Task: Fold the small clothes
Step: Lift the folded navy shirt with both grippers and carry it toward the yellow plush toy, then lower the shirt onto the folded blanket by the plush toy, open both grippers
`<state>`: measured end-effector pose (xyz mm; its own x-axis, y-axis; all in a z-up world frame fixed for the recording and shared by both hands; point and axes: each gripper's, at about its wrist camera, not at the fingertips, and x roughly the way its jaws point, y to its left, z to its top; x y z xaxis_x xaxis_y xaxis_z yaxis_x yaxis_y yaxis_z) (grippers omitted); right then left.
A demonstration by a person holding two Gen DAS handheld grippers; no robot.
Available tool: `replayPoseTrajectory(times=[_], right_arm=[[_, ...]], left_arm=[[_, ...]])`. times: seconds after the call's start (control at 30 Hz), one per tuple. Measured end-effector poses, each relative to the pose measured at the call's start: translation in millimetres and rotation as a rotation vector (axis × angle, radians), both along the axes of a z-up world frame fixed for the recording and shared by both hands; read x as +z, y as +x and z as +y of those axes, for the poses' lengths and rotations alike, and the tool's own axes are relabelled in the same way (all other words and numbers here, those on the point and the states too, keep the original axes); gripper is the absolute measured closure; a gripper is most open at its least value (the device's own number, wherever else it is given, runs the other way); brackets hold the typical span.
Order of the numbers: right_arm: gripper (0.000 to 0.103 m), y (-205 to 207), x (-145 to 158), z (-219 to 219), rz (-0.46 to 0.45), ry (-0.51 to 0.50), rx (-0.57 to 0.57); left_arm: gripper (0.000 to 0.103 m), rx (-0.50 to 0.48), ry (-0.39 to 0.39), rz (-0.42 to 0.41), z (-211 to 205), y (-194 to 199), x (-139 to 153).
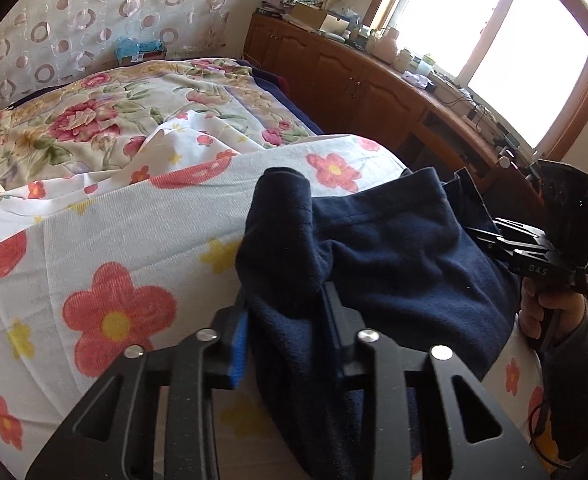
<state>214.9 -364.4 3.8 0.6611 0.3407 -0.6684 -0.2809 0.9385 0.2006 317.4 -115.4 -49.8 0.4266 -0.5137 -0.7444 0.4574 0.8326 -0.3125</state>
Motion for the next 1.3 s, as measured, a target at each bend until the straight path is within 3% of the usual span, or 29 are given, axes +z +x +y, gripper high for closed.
replayPoseTrajectory(times=[0.07,0.17,0.47,0.67,1.0,1.3], right_arm=[[0.077,1,-2,0,-0.005,0.007,0.013],[0.086,-2,0,-3,-0.028,0.019,0.033],[0.089,-41,41,10,-0.226,-0.019,0.028],[0.089,-54,64,32,-0.320,-0.019,0.071],[0.089,-29,101,149,-0.446,-0.026,0.322],[0.089,27,120,273,-0.501,-0.098,0.528]], left_arm=[[0.084,-0.003,-0.021,-0.004,2,-1,3],[0.088,-0.006,-0.032,-0.050,1,-9,14],[0.089,0.002,-0.100,-0.218,12,-48,76],[0.089,0.059,-0.142,-0.335,52,-80,116],[0.089,0.314,-0.084,-0.481,175,-126,149],[0.089,0.542,-0.050,-0.551,250,-148,134]])
